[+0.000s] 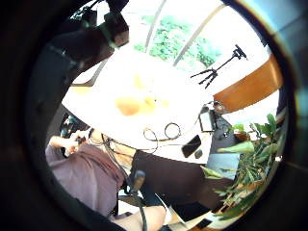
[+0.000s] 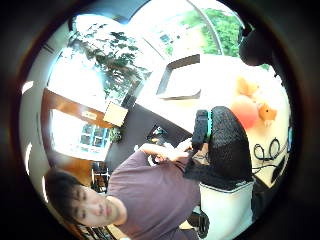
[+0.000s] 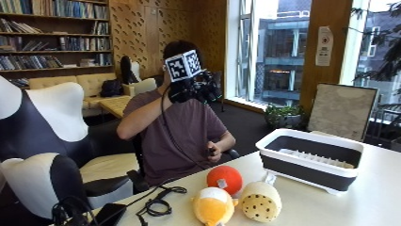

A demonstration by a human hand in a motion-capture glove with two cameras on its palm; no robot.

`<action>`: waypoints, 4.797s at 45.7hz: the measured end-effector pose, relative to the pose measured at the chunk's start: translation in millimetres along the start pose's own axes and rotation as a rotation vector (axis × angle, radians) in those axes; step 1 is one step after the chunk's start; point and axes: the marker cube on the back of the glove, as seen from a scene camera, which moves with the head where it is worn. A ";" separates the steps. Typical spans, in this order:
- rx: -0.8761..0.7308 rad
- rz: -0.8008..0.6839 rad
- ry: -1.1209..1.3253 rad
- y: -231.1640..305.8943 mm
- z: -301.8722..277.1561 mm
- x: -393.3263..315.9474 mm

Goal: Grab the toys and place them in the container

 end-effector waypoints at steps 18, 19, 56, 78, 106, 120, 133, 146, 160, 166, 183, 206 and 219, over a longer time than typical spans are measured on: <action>-0.087 0.185 0.079 -63.4 -23.3 42.2; -0.089 0.195 0.086 -66.5 -23.8 45.4; -0.177 0.499 0.215 -161.9 29.8 166.2; -0.373 0.605 0.171 -131.4 169.4 234.1; -0.528 0.542 0.177 -93.1 259.1 231.2; -0.269 0.525 0.174 -128.0 184.7 225.8; -0.106 0.395 0.132 -178.7 29.1 133.4; -0.023 0.137 0.089 -247.1 -3.8 -46.4; -0.096 -0.115 0.205 -320.3 129.4 -194.8; -0.172 -0.123 0.180 -329.4 188.3 -236.3; -0.461 -0.111 0.256 -321.4 277.6 -270.3; -0.272 0.142 0.295 -304.8 68.3 -86.7; -0.353 0.304 0.271 -262.6 86.8 50.8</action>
